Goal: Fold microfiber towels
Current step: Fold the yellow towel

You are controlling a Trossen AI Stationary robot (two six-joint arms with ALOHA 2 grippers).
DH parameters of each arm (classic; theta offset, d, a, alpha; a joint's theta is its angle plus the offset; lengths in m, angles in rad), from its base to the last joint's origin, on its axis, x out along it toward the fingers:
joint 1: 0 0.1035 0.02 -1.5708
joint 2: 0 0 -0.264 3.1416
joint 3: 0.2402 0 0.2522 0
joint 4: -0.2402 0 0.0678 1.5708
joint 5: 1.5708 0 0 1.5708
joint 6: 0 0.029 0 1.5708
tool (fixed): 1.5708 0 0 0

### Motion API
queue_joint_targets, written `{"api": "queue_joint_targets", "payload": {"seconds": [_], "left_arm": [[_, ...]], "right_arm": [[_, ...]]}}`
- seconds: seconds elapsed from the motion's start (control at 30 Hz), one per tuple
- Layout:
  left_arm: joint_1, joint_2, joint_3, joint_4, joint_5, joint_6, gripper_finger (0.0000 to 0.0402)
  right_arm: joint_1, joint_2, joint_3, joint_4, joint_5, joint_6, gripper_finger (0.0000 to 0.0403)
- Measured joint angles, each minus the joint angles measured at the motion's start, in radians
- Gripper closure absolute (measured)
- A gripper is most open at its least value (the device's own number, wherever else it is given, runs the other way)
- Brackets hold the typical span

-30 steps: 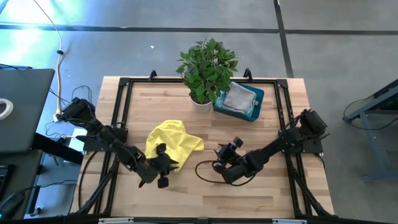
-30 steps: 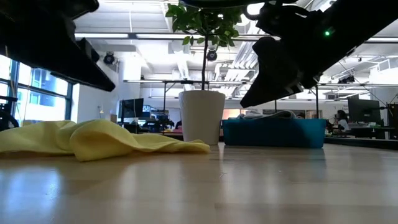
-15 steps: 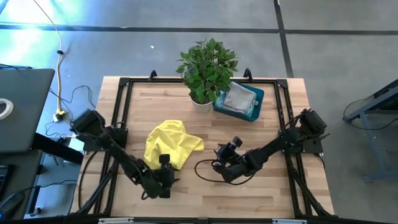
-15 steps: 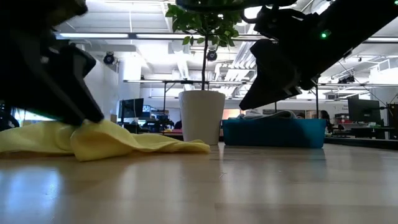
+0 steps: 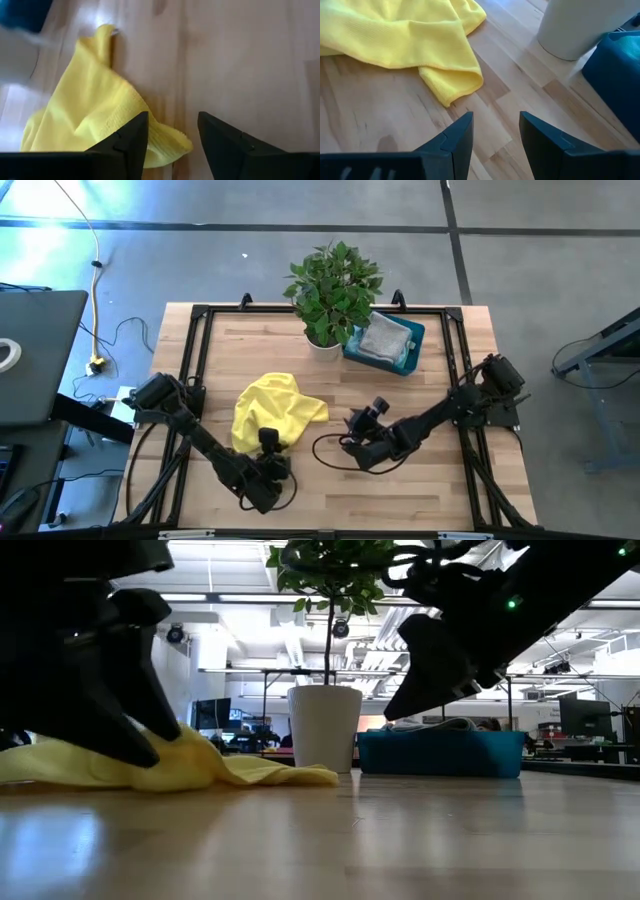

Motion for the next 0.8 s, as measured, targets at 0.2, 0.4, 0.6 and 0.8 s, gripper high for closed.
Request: {"api": "queue_joint_targets", "payload": {"seconds": [0.2,0.4,0.6,0.8], "left_arm": [[0.002,0.000,0.016,-0.143,0.004,-0.186,0.0247],[0.028,0.011,0.013,-0.214,0.029,-0.352,0.0273],[0.049,0.010,0.014,-0.249,0.030,-0.392,0.0298],[0.048,0.010,0.051,-0.249,0.039,-0.364,0.0291]], "right_arm": [[-0.006,0.000,0.000,0.002,0.000,0.000,0.0250],[-0.006,0.000,0.000,0.003,0.000,0.008,0.0250],[-0.006,0.000,0.000,0.010,0.000,0.008,0.0250],[-0.007,0.000,0.000,0.015,0.001,0.008,0.0250]]}}
